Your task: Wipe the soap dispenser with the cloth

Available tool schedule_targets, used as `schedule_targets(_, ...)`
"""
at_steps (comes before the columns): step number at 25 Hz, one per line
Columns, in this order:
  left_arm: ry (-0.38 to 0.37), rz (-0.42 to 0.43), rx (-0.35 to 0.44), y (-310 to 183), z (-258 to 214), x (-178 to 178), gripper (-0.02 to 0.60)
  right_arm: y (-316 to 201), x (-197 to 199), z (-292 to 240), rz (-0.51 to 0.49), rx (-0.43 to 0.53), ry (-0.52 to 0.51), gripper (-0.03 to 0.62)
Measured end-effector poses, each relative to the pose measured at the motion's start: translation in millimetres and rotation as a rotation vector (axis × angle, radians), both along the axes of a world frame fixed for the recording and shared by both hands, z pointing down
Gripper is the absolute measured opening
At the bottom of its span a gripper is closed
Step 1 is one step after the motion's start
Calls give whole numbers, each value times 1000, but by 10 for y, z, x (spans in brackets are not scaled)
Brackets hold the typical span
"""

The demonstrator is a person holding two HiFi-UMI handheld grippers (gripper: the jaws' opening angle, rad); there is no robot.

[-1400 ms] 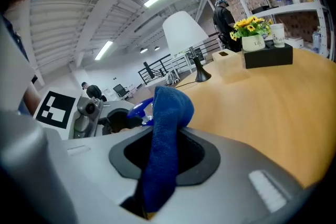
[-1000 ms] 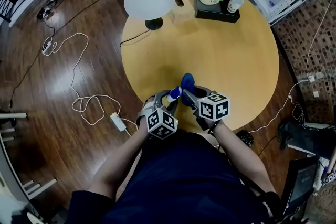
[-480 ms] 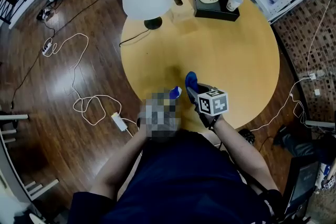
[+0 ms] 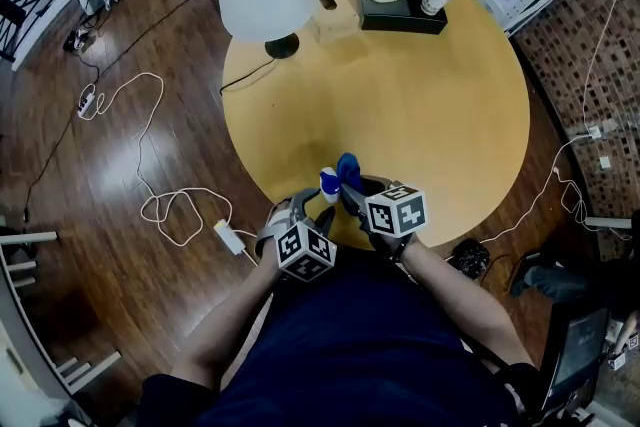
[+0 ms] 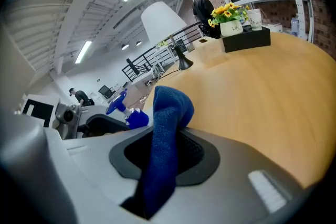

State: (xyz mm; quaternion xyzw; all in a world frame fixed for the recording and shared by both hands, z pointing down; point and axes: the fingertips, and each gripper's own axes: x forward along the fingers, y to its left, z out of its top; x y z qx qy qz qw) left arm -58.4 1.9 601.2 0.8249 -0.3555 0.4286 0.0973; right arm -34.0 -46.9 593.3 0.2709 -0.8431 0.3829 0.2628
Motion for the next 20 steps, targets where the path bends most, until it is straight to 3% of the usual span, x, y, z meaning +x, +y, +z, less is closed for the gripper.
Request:
schedule_targets(8,107,69,-31,45,-89,353,142,-364,118,-154,105,61,-61,97)
schedule_targets(11,104,34,-5,-2,-226,167,128,-290,297,-221,162,58,-63,97)
schedule_targets(13,79,-14,39,-121,-312,-83,90,-182,345,-306,167,53,-90,97)
schedule_targets(15,84,-7,77,-243,-346,-194,90,-64,299,-390,154,43,-139,97)
schedule_targets(16,100,36,86,-275,-345,-154,135,-11,246,-417,144,32,-167,97)
schedule_targets(18,103,163,84,-287,-281,20,332,63,125,-422,117,4,-208,97)
schedule_targets(20,44,275,75,-292,-151,163,339,83,64,-378,100,-25,-222,97)
